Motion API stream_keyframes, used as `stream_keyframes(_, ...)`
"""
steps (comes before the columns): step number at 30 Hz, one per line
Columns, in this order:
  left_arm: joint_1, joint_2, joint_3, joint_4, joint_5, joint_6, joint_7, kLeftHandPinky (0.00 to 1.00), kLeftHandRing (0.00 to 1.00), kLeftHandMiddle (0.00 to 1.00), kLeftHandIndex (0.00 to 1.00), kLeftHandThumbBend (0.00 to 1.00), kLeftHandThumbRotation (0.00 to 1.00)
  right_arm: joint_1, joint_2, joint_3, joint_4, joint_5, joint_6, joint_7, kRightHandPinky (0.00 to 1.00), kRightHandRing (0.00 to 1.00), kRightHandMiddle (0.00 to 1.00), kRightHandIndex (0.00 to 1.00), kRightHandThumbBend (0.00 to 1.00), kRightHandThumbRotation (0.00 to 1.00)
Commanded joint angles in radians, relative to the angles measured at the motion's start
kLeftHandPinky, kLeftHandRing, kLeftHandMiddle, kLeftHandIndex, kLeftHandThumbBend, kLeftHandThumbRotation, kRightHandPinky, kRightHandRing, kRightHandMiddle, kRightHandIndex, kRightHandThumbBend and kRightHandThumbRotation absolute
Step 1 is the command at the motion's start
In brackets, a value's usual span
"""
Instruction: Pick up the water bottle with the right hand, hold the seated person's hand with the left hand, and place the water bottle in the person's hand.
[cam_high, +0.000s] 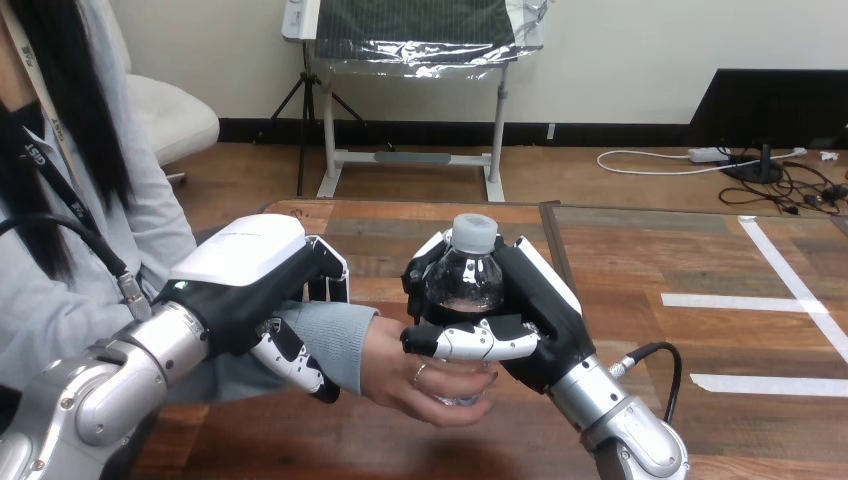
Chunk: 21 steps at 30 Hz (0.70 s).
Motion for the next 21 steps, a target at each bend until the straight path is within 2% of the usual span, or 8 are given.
stream_keyframes(1, -0.074, -0.031, 0.017, -0.031, -0.013, -0.012, 0.052, 0.22, 0.28, 0.36, 0.35, 0.94, 0.00, -0.052, 0.032, 0.027, -0.034, 0.005, -0.008, 0.037, 0.23, 0.28, 0.38, 0.44, 0.80, 0.00)
stream_keyframes(5, -0.075, -0.031, 0.017, -0.027, -0.012, -0.014, 0.054, 0.22, 0.28, 0.36, 0.35, 0.94, 0.01, -0.053, 0.029, 0.026, -0.036, 0.009, 0.000, 0.039, 0.23, 0.29, 0.38, 0.44, 0.80, 0.00)
stream_keyframes(8, -0.072, -0.031, 0.018, -0.029, -0.013, -0.016, 0.057, 0.22, 0.28, 0.36, 0.35, 0.94, 0.01, -0.053, 0.028, 0.024, -0.044, 0.021, 0.026, 0.049, 0.24, 0.29, 0.39, 0.45, 0.80, 0.00)
stream_keyframes(14, -0.071, -0.030, 0.017, -0.028, -0.009, -0.018, 0.060, 0.22, 0.28, 0.35, 0.35, 0.94, 0.01, -0.053, 0.026, 0.023, -0.051, 0.025, 0.029, 0.050, 0.25, 0.31, 0.41, 0.46, 0.82, 0.00)
stream_keyframes(21, -0.069, -0.031, 0.017, -0.028, -0.015, -0.015, 0.056, 0.22, 0.28, 0.35, 0.35, 0.94, 0.01, -0.054, 0.021, 0.022, -0.055, 0.024, 0.035, 0.045, 0.33, 0.38, 0.46, 0.51, 0.86, 0.00)
